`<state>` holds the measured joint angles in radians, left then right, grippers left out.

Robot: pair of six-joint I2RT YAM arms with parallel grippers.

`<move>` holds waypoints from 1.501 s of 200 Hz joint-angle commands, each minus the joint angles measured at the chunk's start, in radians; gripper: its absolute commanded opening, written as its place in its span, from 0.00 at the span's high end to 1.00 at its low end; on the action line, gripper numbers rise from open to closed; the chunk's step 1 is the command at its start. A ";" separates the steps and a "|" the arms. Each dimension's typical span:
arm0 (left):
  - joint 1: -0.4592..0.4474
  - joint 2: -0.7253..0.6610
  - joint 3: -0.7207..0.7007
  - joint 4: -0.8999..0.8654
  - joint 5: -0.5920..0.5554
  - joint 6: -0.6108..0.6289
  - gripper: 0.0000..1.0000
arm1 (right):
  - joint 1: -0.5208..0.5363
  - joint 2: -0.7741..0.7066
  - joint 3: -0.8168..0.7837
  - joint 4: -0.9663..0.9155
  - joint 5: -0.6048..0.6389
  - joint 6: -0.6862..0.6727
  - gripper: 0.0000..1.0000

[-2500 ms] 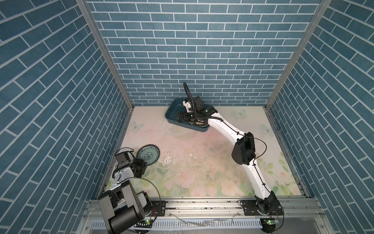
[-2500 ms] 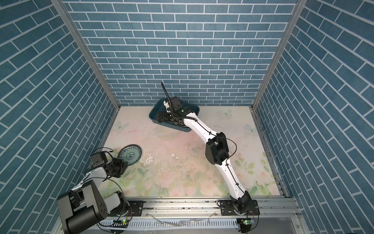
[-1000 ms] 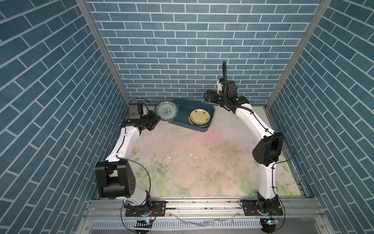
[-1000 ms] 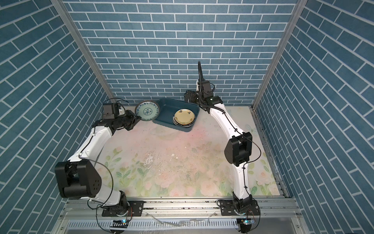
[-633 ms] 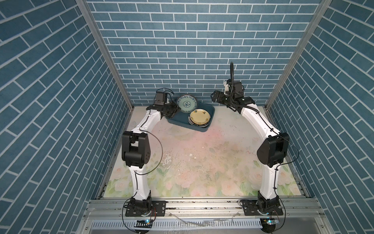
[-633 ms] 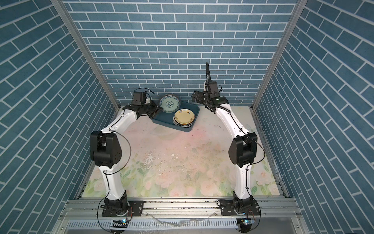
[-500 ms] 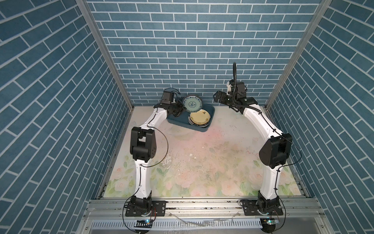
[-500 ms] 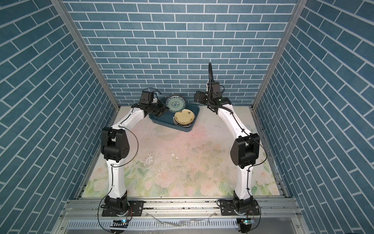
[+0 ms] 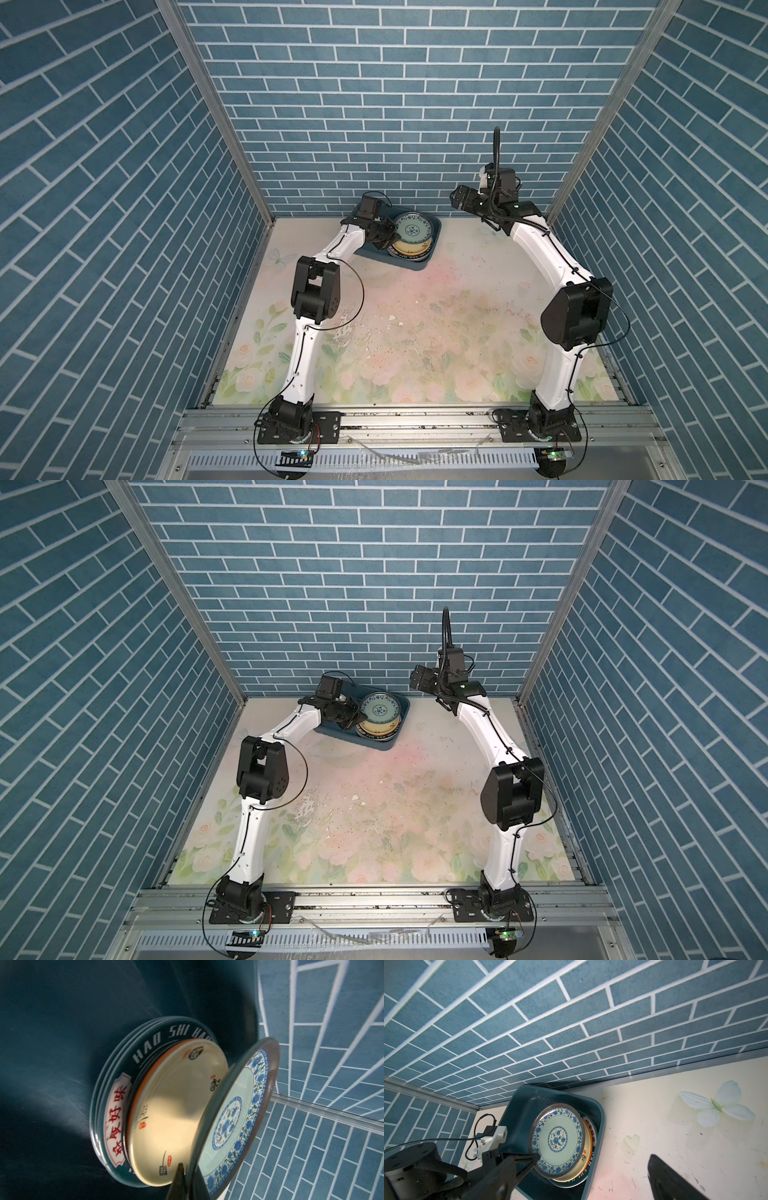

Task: Place the plates into the plastic bin on the countertop
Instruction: Place the plate in the plastic bin.

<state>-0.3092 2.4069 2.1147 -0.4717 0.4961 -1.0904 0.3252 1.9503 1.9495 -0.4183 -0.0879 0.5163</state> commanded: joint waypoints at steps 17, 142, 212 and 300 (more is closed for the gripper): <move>-0.002 0.020 0.005 -0.053 -0.031 -0.006 0.97 | -0.017 0.012 0.047 -0.014 0.005 0.005 0.02; -0.017 0.100 0.134 -0.127 0.012 0.018 0.59 | -0.035 0.111 0.171 -0.065 -0.044 0.008 0.02; -0.010 0.010 0.159 -0.185 0.007 0.093 0.37 | -0.035 0.079 0.141 -0.072 -0.015 -0.025 0.02; 0.018 -0.251 -0.051 -0.205 -0.063 0.258 0.19 | -0.041 -0.014 0.043 -0.033 0.080 -0.061 0.01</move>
<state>-0.3107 2.2757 2.1712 -0.7166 0.4706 -0.9058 0.2871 1.9987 2.0193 -0.4789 -0.0402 0.4706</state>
